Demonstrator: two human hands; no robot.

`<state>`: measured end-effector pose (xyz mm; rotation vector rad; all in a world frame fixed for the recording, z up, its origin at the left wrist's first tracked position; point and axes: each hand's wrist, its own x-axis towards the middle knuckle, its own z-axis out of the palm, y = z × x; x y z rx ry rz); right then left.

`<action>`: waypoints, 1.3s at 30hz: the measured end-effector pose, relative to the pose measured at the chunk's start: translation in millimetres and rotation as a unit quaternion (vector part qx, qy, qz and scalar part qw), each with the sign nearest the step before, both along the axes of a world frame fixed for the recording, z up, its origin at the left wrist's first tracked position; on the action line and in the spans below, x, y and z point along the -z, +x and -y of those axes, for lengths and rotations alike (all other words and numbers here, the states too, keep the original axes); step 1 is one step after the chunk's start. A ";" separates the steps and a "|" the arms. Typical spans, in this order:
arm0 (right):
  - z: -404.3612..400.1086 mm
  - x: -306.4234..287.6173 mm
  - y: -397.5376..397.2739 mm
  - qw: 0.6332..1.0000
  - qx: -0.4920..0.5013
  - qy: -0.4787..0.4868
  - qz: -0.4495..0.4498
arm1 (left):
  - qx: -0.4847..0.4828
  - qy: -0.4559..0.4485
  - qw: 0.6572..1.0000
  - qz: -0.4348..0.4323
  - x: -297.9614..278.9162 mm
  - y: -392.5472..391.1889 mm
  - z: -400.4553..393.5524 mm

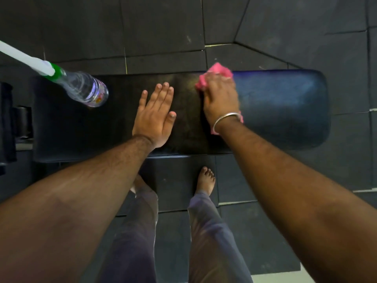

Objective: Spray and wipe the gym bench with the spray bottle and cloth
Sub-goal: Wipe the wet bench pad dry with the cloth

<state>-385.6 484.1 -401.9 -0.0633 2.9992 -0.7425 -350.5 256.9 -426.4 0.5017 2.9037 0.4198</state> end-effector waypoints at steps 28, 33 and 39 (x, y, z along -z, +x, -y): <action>54.7 -102.6 74.0 0.598 0.261 -0.656 0.379 | -0.400 0.274 0.866 -0.124 -112.3 38.9 33.6; 60.6 -114.5 60.9 0.685 0.209 -0.589 0.375 | -0.515 0.298 0.784 -0.174 -128.7 12.5 69.6; 69.1 -108.1 55.1 0.775 0.212 -0.476 0.359 | -0.559 0.373 0.732 -0.108 -130.2 -43.4 92.8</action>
